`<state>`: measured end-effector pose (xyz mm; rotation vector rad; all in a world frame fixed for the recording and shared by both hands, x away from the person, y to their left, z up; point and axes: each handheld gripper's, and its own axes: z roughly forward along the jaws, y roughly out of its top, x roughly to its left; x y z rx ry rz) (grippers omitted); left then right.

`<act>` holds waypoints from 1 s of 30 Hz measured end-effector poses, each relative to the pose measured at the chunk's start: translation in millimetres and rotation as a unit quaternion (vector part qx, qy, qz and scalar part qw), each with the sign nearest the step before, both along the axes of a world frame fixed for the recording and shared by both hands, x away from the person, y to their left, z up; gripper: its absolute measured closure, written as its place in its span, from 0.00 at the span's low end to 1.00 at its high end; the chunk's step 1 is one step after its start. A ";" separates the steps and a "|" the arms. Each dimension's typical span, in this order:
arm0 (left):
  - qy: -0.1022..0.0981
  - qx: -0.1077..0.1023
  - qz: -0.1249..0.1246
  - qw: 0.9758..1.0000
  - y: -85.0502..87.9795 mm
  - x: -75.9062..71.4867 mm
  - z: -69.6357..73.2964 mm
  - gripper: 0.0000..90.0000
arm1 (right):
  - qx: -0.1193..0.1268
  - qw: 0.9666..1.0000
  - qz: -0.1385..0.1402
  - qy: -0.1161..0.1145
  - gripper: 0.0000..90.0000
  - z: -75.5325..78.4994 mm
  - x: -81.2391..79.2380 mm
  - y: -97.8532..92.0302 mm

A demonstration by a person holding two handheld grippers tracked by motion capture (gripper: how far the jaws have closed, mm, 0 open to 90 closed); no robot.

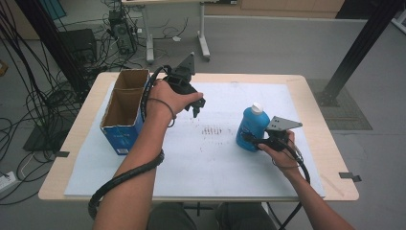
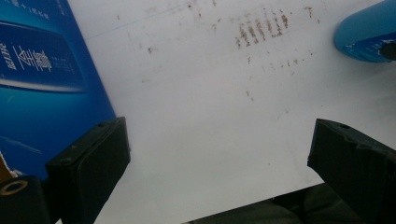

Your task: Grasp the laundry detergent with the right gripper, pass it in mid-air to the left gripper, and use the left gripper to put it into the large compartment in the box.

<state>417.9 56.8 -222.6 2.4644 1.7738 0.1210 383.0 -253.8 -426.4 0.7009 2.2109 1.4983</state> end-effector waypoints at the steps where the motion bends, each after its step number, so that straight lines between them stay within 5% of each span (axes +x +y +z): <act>1: 0.000 0.000 0.001 1.000 -0.1 0.0 0.0 0.06 | 0.000 1.000 0.001 0.000 0.45 -0.1 0.1 -0.1; 30: -0.001 0.009 0.000 1.000 -0.7 -0.6 1.4 0.07 | 0.004 1.000 0.010 0.005 0.47 -0.1 1.9 -1.9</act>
